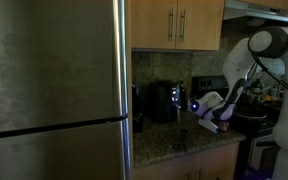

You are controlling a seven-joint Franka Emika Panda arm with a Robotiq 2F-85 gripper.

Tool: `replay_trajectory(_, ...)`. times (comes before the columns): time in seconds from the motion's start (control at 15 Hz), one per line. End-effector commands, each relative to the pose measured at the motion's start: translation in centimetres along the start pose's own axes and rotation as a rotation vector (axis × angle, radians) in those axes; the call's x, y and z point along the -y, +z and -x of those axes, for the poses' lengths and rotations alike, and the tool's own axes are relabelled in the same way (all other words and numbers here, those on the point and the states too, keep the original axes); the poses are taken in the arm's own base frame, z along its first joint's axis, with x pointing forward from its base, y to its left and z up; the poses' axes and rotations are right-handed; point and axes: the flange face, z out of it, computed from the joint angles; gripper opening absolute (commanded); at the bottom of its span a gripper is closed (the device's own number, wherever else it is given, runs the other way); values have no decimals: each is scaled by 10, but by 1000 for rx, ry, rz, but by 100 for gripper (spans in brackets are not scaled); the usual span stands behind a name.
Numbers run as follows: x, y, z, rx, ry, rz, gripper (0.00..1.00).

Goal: Move the can to the right then back to the left of the counter

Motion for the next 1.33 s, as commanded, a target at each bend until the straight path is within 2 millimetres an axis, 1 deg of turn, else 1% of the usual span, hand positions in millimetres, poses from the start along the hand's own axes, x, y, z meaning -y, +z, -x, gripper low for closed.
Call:
replay_trajectory(0.0,1,0,1,-6,2,18,97)
replay_trajectory(0.13,-5,-8,7,11,-17,-9,100)
replay_trajectory(0.47,-12,-37,-16,98,-46,-22,100)
replay_trajectory(0.6,-15,-50,-28,150,-57,-18,100)
replay_trajectory(0.8,-20,-67,-51,225,-54,-11,100)
replay_trajectory(1.0,-26,-90,-76,297,-77,-56,100)
replay_trajectory(1.07,-12,-77,-63,246,-57,-18,100)
replay_trajectory(1.2,-16,-88,-77,264,-60,-43,100)
replay_trajectory(1.27,-19,-91,-79,265,-60,-50,100)
